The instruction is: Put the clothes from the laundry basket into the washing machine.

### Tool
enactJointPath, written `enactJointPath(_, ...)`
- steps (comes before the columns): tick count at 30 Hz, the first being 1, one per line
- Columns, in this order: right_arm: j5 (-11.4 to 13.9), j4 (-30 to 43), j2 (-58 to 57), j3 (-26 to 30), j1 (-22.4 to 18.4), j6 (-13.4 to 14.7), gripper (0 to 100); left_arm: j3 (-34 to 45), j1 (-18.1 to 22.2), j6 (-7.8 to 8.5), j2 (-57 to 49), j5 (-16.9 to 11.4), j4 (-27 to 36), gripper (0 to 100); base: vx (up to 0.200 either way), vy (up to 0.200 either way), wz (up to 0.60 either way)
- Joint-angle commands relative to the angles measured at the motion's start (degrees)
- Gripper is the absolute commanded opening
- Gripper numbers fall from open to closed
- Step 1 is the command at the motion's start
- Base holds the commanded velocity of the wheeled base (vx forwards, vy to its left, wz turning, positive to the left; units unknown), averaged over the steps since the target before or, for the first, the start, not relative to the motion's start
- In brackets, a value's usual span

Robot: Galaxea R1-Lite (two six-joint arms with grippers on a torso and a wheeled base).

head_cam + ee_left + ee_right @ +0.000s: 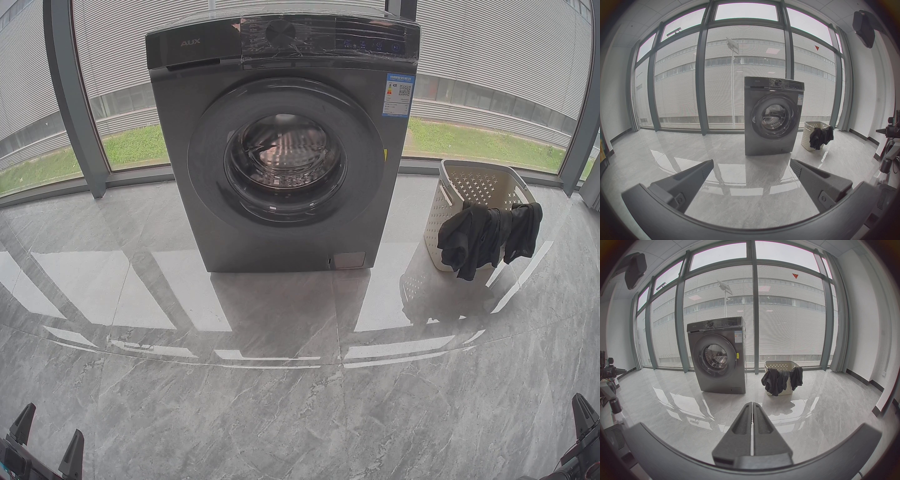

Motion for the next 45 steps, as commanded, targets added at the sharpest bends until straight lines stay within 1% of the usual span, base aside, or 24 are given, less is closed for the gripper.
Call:
enactJointPath(1,0.0,0.0,-0.4,1.0,0.1,-0.1,0,0.9,0.0,-0.09,-1.0,0.0,0.0,100,0.200,0.000,0.00)
enactJointPath(37,0.0,0.0,-0.4,1.0,0.0,-0.1,0,1.0,0.0,-0.18,-1.0,0.0,0.0,100,0.200,0.000,0.00)
enactJointPath(41,0.0,0.0,-0.4,1.0,0.0,-0.1,0,1.0,0.0,0.00,-1.0,0.0,0.0,100,0.200,0.000,0.00)
enactJointPath(45,0.0,0.0,-0.4,1.0,0.0,-0.1,0,0.9,0.0,0.00,-1.0,0.0,0.0,100,0.000,0.000,0.00)
